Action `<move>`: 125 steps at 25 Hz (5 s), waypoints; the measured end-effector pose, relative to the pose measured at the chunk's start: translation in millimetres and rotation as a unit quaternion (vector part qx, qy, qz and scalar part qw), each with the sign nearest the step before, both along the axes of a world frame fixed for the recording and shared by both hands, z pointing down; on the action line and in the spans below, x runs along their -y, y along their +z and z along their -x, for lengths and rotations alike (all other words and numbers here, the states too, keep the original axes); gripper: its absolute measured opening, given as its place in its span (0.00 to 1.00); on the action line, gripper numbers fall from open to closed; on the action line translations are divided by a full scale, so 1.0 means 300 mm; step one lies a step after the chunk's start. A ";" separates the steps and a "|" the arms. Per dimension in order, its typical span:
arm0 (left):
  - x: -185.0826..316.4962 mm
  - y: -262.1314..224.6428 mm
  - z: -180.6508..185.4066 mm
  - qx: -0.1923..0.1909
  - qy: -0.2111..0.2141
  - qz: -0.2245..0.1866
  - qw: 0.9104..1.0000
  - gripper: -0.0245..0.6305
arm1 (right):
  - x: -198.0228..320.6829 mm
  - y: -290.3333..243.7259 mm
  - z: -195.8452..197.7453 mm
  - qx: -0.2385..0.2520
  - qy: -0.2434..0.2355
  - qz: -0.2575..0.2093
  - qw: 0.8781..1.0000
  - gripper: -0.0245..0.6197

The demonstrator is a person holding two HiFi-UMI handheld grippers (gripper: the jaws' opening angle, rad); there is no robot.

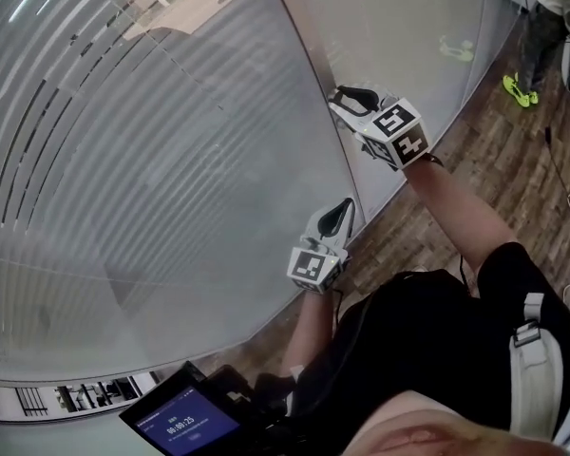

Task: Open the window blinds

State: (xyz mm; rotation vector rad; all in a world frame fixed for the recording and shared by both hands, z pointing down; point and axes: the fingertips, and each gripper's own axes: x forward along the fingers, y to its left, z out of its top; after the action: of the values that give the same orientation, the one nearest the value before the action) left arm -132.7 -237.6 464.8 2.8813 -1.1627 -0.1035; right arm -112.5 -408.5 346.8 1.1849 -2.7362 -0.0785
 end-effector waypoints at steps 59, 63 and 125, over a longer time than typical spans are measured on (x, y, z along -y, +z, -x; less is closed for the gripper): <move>0.016 -0.066 -0.075 -0.003 -0.035 0.003 0.999 0.04 | -0.036 -0.038 0.049 -0.406 -0.028 -0.303 0.862 0.24; 0.012 -0.060 -0.063 -0.003 -0.038 0.004 0.999 0.04 | -0.030 -0.043 0.049 -0.342 -0.027 -0.254 0.904 0.24; 0.022 -0.012 -0.178 0.030 -0.058 0.013 0.998 0.04 | -0.344 0.227 -0.290 0.101 -0.162 -0.028 0.981 0.05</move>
State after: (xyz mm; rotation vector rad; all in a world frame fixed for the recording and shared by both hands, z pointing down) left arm -79.3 -244.3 461.3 2.8121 -1.3314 -0.0052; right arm -25.5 -305.1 414.9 0.7842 -3.1017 -0.0767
